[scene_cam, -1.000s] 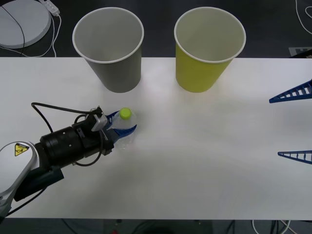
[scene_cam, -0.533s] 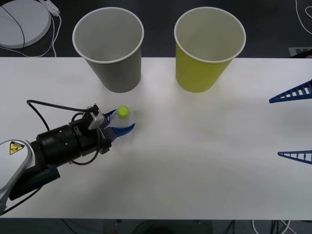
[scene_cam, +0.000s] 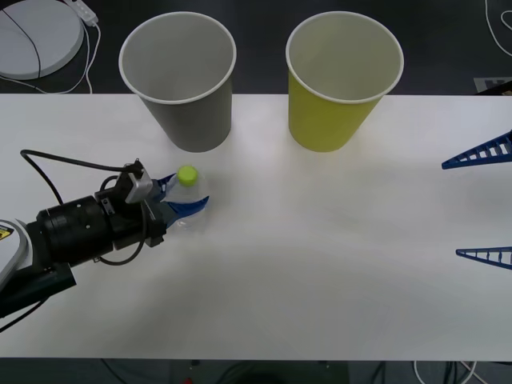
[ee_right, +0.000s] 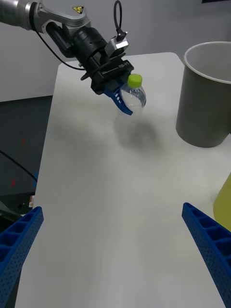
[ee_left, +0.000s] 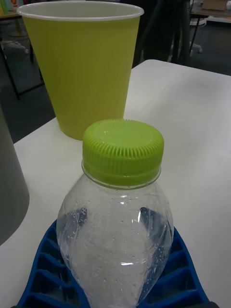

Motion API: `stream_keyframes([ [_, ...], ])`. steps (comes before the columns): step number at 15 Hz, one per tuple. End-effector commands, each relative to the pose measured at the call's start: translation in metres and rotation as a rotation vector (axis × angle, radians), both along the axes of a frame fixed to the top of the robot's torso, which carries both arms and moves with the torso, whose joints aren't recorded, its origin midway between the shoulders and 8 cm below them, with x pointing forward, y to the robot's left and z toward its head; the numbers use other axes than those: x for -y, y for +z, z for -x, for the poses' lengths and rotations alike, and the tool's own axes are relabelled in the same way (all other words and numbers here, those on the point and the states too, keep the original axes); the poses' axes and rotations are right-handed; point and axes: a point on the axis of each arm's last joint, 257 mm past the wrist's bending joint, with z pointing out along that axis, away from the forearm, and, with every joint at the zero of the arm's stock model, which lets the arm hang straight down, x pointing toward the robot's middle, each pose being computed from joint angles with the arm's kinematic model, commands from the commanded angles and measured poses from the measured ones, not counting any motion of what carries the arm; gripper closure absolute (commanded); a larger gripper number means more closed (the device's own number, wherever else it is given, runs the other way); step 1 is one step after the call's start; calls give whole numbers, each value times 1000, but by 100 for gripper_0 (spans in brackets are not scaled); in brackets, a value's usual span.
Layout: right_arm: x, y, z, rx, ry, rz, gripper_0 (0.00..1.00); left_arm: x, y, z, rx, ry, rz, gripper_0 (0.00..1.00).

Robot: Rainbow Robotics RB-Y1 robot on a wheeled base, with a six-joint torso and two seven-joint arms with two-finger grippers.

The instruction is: Put the can into the green bin and the plastic bottle into the gray bin

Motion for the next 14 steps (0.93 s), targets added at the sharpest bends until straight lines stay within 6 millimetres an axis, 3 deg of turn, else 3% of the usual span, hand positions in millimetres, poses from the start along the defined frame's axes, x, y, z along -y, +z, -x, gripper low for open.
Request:
stream_keyframes([
  [1, 0, 0, 0, 0, 0, 0, 0, -15, 11, -4, -15, 23, 11, 100],
  [7, 0, 0, 0, 0, 0, 0, 0, -43, 28, -21, 2, 117, 44, 100],
  [14, 0, 0, 0, 0, 0, 0, 0, -66, 41, -21, 9, 220, 62, 100],
])
